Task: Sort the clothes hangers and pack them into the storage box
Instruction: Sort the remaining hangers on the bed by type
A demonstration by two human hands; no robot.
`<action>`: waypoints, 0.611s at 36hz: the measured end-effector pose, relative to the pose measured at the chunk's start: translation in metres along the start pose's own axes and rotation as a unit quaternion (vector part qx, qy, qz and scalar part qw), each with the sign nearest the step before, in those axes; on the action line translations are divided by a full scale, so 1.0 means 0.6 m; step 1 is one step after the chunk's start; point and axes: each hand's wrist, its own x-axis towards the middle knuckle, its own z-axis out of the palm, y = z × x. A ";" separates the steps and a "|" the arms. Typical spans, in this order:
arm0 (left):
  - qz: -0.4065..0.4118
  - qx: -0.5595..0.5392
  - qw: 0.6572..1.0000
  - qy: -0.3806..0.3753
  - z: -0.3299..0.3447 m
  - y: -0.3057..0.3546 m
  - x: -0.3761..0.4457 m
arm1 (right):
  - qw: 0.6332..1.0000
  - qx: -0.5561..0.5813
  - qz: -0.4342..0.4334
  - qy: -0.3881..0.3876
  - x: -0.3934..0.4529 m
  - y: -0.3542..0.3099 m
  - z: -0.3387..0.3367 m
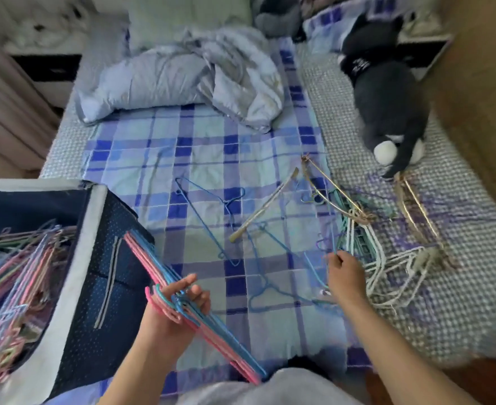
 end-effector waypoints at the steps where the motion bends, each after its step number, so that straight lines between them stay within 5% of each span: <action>1: 0.005 -0.005 1.000 -0.012 0.010 0.004 -0.003 | 1.000 0.017 0.005 0.024 -0.009 -0.001 -0.030; 5: -0.011 0.010 0.998 -0.054 0.042 0.018 -0.009 | 0.991 0.054 0.001 0.122 -0.052 -0.014 -0.134; 8: -0.027 0.038 0.996 -0.070 0.069 0.025 -0.010 | 0.977 0.171 0.029 0.126 -0.086 -0.022 -0.168; 12: -0.061 0.037 0.994 -0.077 0.079 0.025 0.010 | 0.844 0.505 0.175 -0.048 -0.118 0.003 -0.155; 15: -0.059 0.055 0.992 -0.100 0.089 0.024 0.004 | 0.773 0.564 0.181 -0.229 -0.161 0.011 -0.134; 18: -0.062 0.074 0.986 -0.137 0.096 0.020 -0.009 | 0.816 0.450 0.122 -0.342 -0.205 0.010 -0.098; 22: -0.108 0.034 0.980 -0.165 0.092 0.012 -0.016 | 0.922 0.171 0.012 -0.347 -0.227 0.006 -0.036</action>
